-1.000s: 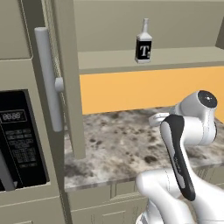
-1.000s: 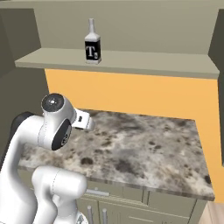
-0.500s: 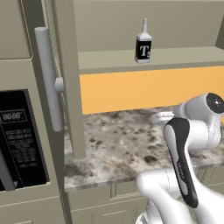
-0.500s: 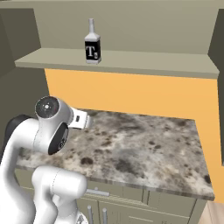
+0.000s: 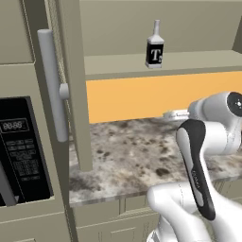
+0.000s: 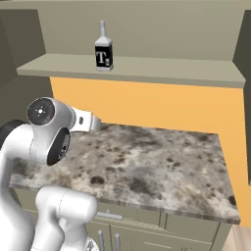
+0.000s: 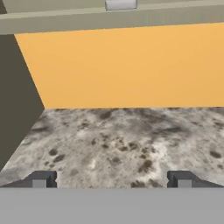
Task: Get the candle and the liquor from the cabinet and move them to the dining counter.
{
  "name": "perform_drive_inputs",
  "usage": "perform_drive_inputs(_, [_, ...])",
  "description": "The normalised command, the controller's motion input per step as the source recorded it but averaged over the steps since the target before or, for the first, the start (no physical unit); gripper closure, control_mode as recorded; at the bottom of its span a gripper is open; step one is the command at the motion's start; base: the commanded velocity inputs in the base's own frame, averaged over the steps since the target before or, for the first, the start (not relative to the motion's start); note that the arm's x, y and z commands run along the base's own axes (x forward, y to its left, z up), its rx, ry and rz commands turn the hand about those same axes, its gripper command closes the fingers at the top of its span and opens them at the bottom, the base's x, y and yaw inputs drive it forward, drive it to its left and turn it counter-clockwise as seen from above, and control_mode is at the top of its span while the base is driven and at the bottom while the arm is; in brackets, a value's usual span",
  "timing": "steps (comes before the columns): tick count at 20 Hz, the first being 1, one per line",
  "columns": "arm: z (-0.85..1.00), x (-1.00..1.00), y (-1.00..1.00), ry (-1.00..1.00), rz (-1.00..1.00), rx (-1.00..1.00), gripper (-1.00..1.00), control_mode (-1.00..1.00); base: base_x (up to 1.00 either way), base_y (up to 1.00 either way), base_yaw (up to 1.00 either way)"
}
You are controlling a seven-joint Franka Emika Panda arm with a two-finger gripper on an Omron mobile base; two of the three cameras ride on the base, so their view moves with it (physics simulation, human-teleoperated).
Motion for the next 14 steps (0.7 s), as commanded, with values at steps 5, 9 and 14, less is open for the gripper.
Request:
perform_drive_inputs(5, [0.53, -0.01, 0.0, 0.0, 0.0, -0.01, -1.0, -1.0, 0.0, 0.0, 0.0])
perform_drive_inputs(9, [0.43, -0.03, 0.01, -0.05, 0.0, 0.0, -1.0, -1.0, 0.0, 0.0, 0.0])
perform_drive_inputs(14, [0.52, 0.0, 0.03, 0.0, 0.0, -0.01, -1.0, -1.0, 0.0, 0.0, 0.0])
